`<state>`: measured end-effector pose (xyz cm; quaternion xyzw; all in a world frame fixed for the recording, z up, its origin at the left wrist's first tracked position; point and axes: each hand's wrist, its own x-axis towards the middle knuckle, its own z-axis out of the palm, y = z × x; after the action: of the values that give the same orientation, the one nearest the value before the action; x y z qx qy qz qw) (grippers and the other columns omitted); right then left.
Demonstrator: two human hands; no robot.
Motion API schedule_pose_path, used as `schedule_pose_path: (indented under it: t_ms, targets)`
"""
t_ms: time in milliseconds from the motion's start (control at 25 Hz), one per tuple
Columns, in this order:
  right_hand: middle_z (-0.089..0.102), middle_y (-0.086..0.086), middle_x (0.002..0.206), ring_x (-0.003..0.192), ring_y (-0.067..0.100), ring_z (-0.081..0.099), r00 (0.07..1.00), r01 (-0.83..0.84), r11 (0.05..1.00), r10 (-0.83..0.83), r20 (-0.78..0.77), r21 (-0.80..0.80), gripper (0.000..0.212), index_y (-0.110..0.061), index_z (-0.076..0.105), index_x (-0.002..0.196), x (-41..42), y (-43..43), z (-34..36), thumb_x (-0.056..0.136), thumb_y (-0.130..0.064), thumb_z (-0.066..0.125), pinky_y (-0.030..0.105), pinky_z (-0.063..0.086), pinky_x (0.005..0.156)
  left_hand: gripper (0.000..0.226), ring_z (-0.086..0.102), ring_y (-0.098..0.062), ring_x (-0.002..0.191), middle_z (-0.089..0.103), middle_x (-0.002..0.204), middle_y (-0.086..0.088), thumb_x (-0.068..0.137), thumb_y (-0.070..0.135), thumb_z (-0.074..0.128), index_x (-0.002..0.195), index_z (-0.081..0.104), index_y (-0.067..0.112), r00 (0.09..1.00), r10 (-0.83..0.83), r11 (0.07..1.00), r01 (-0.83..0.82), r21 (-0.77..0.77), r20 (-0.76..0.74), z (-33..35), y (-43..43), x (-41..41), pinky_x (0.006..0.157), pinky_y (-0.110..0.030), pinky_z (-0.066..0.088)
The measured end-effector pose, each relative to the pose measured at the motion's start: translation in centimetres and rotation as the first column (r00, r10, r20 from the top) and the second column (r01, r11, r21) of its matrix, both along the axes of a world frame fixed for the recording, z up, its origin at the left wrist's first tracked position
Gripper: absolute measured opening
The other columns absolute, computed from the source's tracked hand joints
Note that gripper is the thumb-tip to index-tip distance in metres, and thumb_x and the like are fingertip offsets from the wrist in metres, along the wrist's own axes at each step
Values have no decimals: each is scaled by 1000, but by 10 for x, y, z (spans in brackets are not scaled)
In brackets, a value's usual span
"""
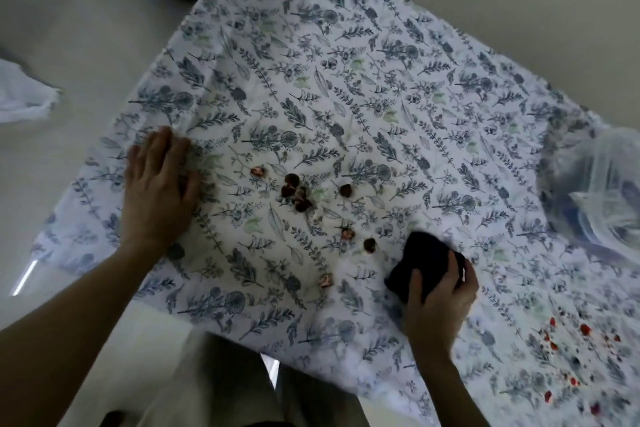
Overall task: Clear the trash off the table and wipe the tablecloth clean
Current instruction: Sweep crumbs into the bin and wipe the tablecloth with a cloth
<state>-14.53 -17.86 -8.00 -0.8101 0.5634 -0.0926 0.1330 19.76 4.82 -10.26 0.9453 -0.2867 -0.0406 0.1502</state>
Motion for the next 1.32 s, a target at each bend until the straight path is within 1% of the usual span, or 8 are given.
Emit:
schedule_pose_path:
  t_ms: [120,400,520,640,840,1000,1080,1320]
  targets:
    - [27,28,144,124,48,33,987,158,987,-159,11,32,59,-3,35,139,31,26,1,90,-29,56,60,35,101,59,12,-26,149,18,160,-11,97,44,26,149,23,16,1000,-1,1000,1,4,-25,0,3,1,123,-44,5]
    - [22,28,146,121,49,33,968,227,972,-233,94,66,59,-1,33,140,138,65,0,92,-28,54,58,35,100,59,16,-26,148,24,158,-11,96,44,30,147,31,15,997,-38,993,30,-113,-74,-5,8,5,122,-44,9]
    - [23,27,146,122,45,35,986,127,990,-133,97,68,58,-4,33,140,196,70,2,92,-28,53,54,38,100,51,26,-31,144,33,153,-13,94,37,37,140,41,13,985,-142,978,125,-169,-98,-2,19,20,120,-48,19]
    - [20,24,148,125,42,33,994,-35,996,27,102,85,57,-9,31,142,244,82,7,93,-30,50,53,36,103,46,30,-32,140,38,148,-16,93,32,44,133,46,10,970,-243,963,238,-129,-17,-2,44,47,118,-49,22]
    - [20,18,150,132,36,30,908,-401,911,383,170,92,53,-13,33,143,288,108,4,94,-27,51,50,35,109,58,26,-28,145,34,153,-14,96,49,33,137,44,10,917,-399,916,398,-56,-2,-9,57,88,119,-47,22]
    - [23,17,149,128,29,34,897,-439,896,434,90,60,53,-16,33,144,275,79,5,94,-17,51,45,31,110,59,17,-23,148,27,157,-11,96,46,38,144,36,12,918,-395,918,396,-18,39,-11,57,81,120,-46,19]
    - [24,18,149,128,32,34,929,-368,929,367,41,26,54,-17,34,143,245,46,7,92,-13,50,50,30,112,58,16,-23,149,27,157,-10,95,45,39,143,36,12,919,-391,919,393,-24,43,-9,58,81,121,-46,18]
    - [31,28,141,121,50,38,990,-124,992,126,-59,37,49,-9,39,139,93,-13,19,92,-10,53,63,39,100,52,14,-23,149,25,158,-11,98,36,34,143,37,12,914,-406,912,406,-53,12,-3,58,79,122,-45,15]
